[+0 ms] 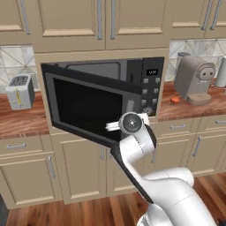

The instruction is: Open the microwave door.

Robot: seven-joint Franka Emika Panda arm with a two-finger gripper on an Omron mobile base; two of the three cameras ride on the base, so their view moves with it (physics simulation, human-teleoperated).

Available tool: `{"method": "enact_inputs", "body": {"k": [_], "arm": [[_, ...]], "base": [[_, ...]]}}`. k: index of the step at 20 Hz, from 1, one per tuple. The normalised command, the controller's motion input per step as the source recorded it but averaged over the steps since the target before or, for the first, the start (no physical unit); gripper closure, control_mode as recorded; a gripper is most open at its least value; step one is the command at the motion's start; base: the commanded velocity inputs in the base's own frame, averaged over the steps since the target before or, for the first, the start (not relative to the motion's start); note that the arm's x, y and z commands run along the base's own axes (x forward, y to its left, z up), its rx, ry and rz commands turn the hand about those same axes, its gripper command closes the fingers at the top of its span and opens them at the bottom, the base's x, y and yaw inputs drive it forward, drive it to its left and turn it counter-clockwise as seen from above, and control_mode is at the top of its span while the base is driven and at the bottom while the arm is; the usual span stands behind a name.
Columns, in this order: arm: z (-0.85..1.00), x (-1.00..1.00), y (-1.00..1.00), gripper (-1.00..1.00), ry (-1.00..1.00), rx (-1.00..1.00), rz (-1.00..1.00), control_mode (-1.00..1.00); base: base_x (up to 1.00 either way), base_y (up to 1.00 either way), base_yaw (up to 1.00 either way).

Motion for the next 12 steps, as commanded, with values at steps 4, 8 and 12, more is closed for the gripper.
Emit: {"method": "enact_inputs", "body": {"k": [4, 8, 12], "arm": [[0.46, -0.19, 0.44, -1.00, 0.03, -0.14, -0.02, -1.00], [-0.03, -0.23, -0.01, -1.00, 0.00, 0.00, 0.00, -1.00], [-0.10, -1.00, -0.84, -1.00, -0.07, 0.10, 0.00, -1.00]], "base": [[0.00, 0.00, 0.00], [0.00, 0.00, 0.00], [0.00, 0.00, 0.00]]}}
